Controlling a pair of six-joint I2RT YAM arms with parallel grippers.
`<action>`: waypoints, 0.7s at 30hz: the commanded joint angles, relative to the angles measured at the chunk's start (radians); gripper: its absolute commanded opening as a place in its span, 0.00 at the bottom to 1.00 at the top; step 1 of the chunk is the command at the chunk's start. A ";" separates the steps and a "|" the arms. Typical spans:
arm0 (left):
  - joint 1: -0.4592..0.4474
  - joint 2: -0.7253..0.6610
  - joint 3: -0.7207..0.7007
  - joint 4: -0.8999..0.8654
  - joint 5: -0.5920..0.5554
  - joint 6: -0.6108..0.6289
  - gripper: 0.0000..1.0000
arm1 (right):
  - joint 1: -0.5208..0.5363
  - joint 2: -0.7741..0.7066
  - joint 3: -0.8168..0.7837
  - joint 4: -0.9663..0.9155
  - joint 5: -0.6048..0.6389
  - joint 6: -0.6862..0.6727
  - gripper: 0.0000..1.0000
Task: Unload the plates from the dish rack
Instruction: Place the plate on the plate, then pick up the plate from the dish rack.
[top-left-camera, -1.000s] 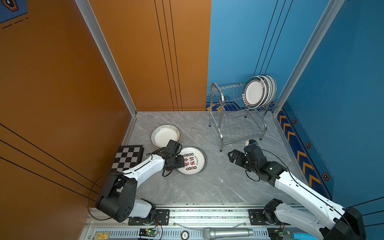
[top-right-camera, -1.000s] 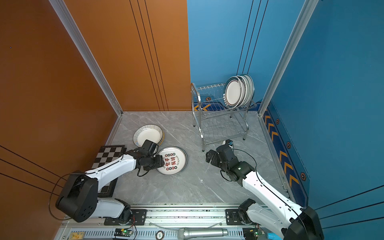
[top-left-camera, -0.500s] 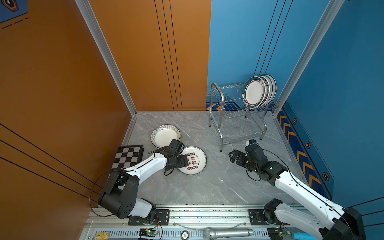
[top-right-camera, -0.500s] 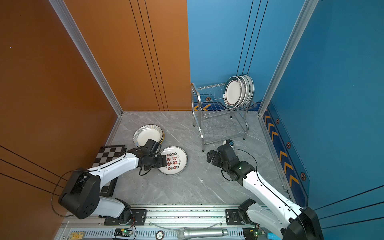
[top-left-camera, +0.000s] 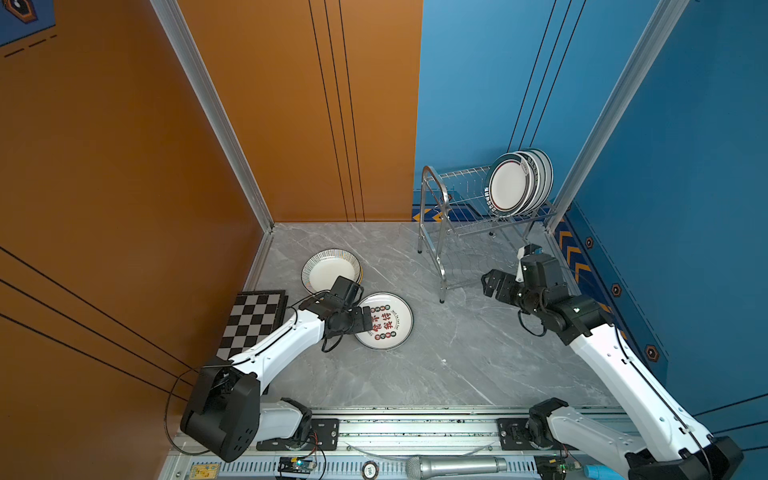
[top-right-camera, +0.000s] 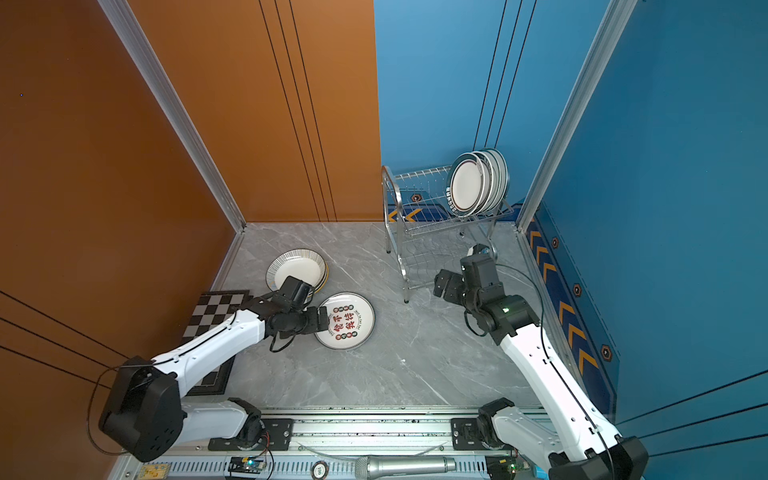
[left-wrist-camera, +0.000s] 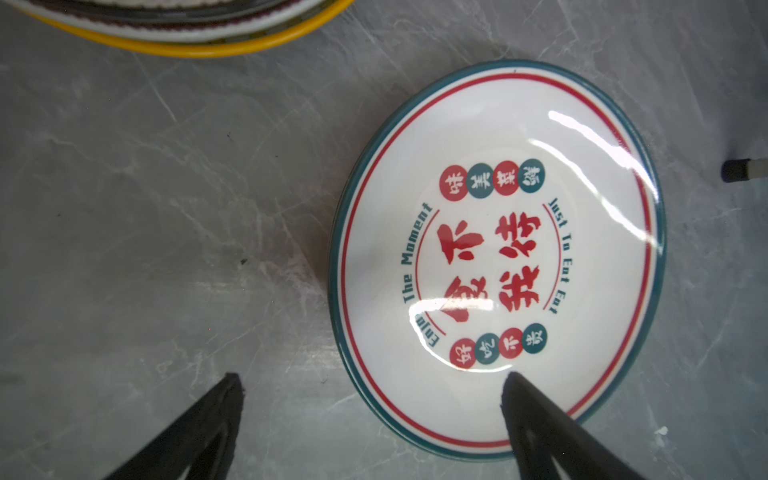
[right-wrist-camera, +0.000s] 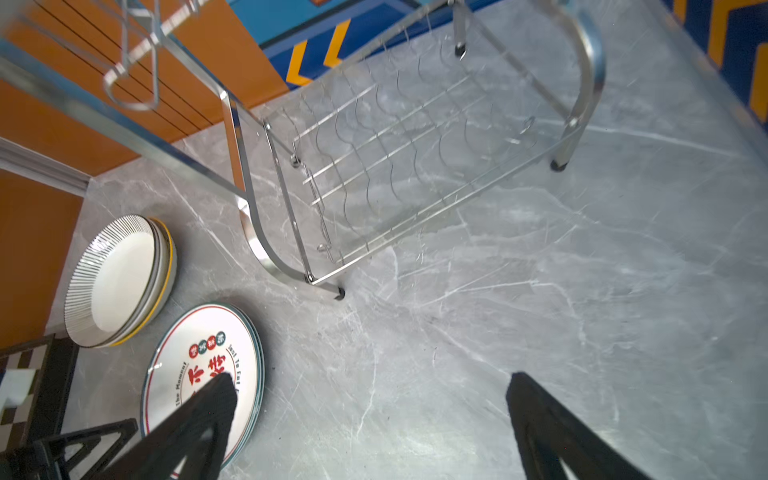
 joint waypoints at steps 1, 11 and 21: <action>0.008 -0.055 0.016 -0.035 -0.019 0.018 0.98 | -0.028 0.028 0.143 -0.091 0.102 -0.081 1.00; 0.005 -0.224 0.014 -0.041 0.002 0.015 0.98 | -0.155 0.275 0.612 -0.088 -0.087 -0.102 1.00; -0.035 -0.293 0.032 -0.052 -0.043 -0.052 0.98 | -0.236 0.497 0.844 -0.079 -0.238 -0.073 1.00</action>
